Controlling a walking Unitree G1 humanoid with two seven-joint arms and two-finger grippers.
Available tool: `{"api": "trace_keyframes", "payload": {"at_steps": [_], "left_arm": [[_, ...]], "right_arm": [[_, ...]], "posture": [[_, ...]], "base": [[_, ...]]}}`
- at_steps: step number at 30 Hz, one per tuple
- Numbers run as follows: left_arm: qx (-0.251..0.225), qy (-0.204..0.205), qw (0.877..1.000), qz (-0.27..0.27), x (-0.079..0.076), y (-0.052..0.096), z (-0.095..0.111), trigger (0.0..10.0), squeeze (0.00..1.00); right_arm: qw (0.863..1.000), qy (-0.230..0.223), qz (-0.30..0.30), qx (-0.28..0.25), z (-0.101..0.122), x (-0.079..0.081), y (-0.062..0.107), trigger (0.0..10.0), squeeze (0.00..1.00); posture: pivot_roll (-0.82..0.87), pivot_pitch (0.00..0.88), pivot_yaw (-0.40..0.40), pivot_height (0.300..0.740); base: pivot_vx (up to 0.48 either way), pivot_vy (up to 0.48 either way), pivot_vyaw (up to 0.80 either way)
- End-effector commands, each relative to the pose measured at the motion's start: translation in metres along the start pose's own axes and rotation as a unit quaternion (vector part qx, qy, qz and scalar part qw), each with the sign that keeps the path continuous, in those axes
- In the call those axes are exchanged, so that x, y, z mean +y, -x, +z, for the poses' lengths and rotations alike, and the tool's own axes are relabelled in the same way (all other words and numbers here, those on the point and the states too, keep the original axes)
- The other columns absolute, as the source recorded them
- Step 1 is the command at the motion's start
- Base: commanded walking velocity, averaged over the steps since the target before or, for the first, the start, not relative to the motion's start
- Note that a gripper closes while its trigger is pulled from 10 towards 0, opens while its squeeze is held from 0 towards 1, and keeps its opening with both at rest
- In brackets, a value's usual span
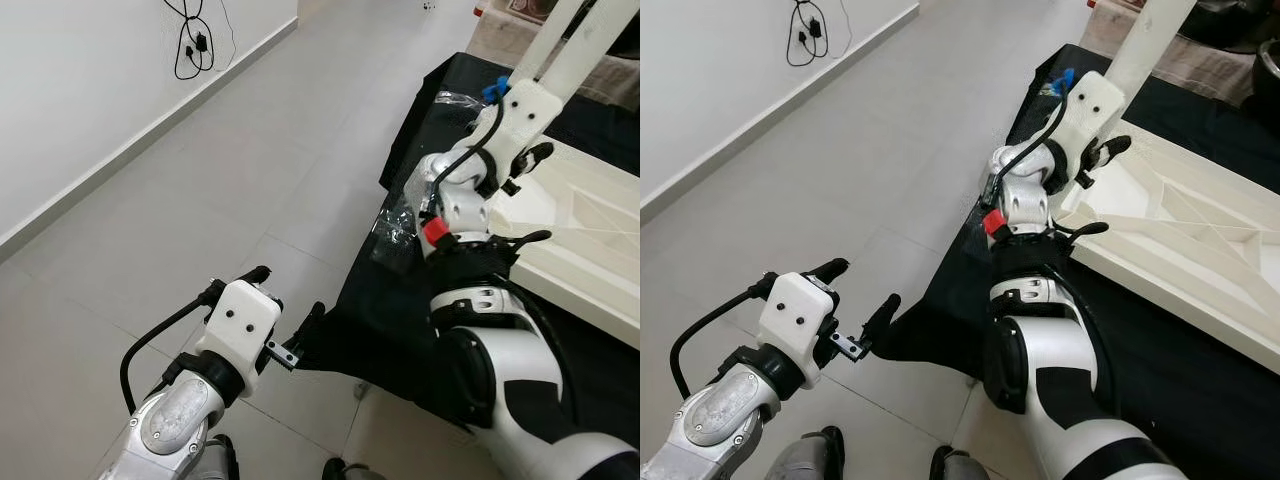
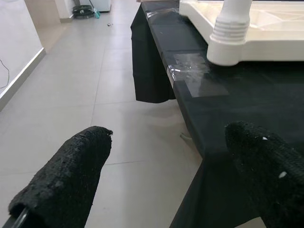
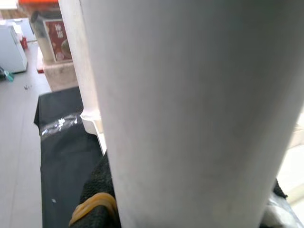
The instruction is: Building children table
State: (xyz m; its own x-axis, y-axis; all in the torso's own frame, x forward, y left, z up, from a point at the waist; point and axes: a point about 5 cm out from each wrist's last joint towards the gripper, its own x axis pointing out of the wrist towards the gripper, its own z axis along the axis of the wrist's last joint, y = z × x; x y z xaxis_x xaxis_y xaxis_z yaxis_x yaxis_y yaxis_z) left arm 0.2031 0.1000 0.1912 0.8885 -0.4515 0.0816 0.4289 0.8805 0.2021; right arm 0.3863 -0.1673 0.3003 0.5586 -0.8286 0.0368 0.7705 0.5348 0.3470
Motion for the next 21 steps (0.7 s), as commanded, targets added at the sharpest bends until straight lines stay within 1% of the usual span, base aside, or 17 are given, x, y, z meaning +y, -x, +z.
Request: {"api": "trace_keyframes", "payload": {"at_steps": [1, 3, 4, 6, 7, 8, 9, 10, 11, 13, 14, 16, 19, 21], "left_arm": [[0.005, 0.002, 1.0, -0.006, -0.004, 0.002, -0.003, 10.0, 0.0], [0.005, 0.002, 1.0, -0.007, -0.004, 0.002, -0.003, 10.0, 0.0], [0.005, 0.002, 1.0, -0.008, -0.004, 0.002, -0.003, 10.0, 0.0], [0.005, 0.001, 1.0, -0.008, -0.005, 0.001, -0.003, 10.0, 0.0], [0.005, 0.001, 1.0, -0.008, -0.005, 0.001, -0.003, 10.0, 0.0], [0.005, 0.001, 1.0, -0.008, -0.005, 0.001, -0.003, 10.0, 0.0], [0.005, 0.001, 1.0, -0.008, -0.005, 0.001, -0.003, 10.0, 0.0], [0.005, 0.001, 1.0, -0.008, -0.005, 0.001, -0.003, 10.0, 0.0], [0.005, 0.001, 1.0, -0.008, -0.005, 0.001, -0.003, 10.0, 0.0], [0.005, 0.002, 1.0, -0.007, -0.005, 0.001, -0.003, 10.0, 0.0], [0.005, 0.002, 1.0, -0.007, -0.005, 0.001, -0.003, 10.0, 0.0], [0.007, 0.001, 1.0, -0.008, -0.004, 0.002, -0.004, 10.0, 0.0], [0.008, 0.001, 1.0, -0.008, -0.005, 0.003, -0.003, 10.0, 0.0], [0.007, 0.002, 1.0, -0.007, -0.004, 0.003, -0.003, 10.0, 0.0]], "right_arm": [[0.999, -0.045, -0.01, -0.016, 0.023, -0.002, -0.005, 10.0, 0.0], [0.999, -0.039, -0.009, -0.017, 0.021, -0.002, -0.004, 10.0, 0.0], [1.0, -0.03, -0.007, -0.006, 0.013, -0.003, -0.003, 10.0, 0.0], [0.999, 0.005, -0.007, 0.037, -0.016, -0.009, 0.001, 10.0, 0.0], [0.999, 0.005, -0.007, 0.037, -0.016, -0.009, 0.001, 10.0, 0.0], [0.998, 0.021, -0.008, 0.05, -0.028, -0.013, 0.002, 10.0, 0.0], [0.998, 0.021, -0.008, 0.05, -0.028, -0.013, 0.002, 10.0, 0.0], [0.997, 0.036, -0.011, 0.067, -0.04, -0.017, 0.004, 10.0, 0.0], [0.997, 0.036, -0.011, 0.067, -0.04, -0.017, 0.004, 10.0, 0.0], [0.994, 0.065, -0.018, 0.09, -0.061, -0.026, 0.007, 10.0, 0.0], [0.994, 0.065, -0.018, 0.09, -0.061, -0.026, 0.007, 10.0, 0.0], [0.99, 0.089, -0.024, 0.104, -0.078, -0.035, 0.007, 10.0, 0.0], [0.988, 0.097, -0.029, 0.113, -0.084, -0.039, 0.007, 10.0, 0.0], [0.985, 0.105, -0.034, 0.132, -0.093, -0.043, 0.008, 10.0, 0.0]], "posture": [[0.16, 0.179, -0.115, 0.74], [0.16, 0.179, -0.115, 0.74], [0.16, 0.179, -0.113, 0.74], [0.16, 0.181, -0.115, 0.74], [0.16, 0.181, -0.115, 0.74], [0.17, 0.182, -0.115, 0.74], [0.17, 0.182, -0.115, 0.74], [0.17, 0.183, -0.115, 0.74], [0.17, 0.183, -0.115, 0.74], [0.17, 0.186, -0.114, 0.74], [0.17, 0.186, -0.114, 0.74], [0.17, 0.188, -0.115, 0.74], [0.17, 0.188, -0.114, 0.74], [0.17, 0.192, -0.115, 0.74]], "base": [[0.0, 0.0, 0.0], [0.0, 0.0, 0.0], [0.0, 0.0, 0.0], [0.0, 0.0, 0.0], [0.0, 0.0, 0.0], [0.0, 0.0, 0.0], [0.0, 0.0, 0.0], [0.0, 0.0, 0.0], [0.0, 0.0, 0.0], [0.0, 0.0, 0.0], [0.0, 0.0, 0.0], [0.0, 0.0, 0.0], [0.0, 0.0, 0.0], [0.0, 0.0, 0.0]]}}
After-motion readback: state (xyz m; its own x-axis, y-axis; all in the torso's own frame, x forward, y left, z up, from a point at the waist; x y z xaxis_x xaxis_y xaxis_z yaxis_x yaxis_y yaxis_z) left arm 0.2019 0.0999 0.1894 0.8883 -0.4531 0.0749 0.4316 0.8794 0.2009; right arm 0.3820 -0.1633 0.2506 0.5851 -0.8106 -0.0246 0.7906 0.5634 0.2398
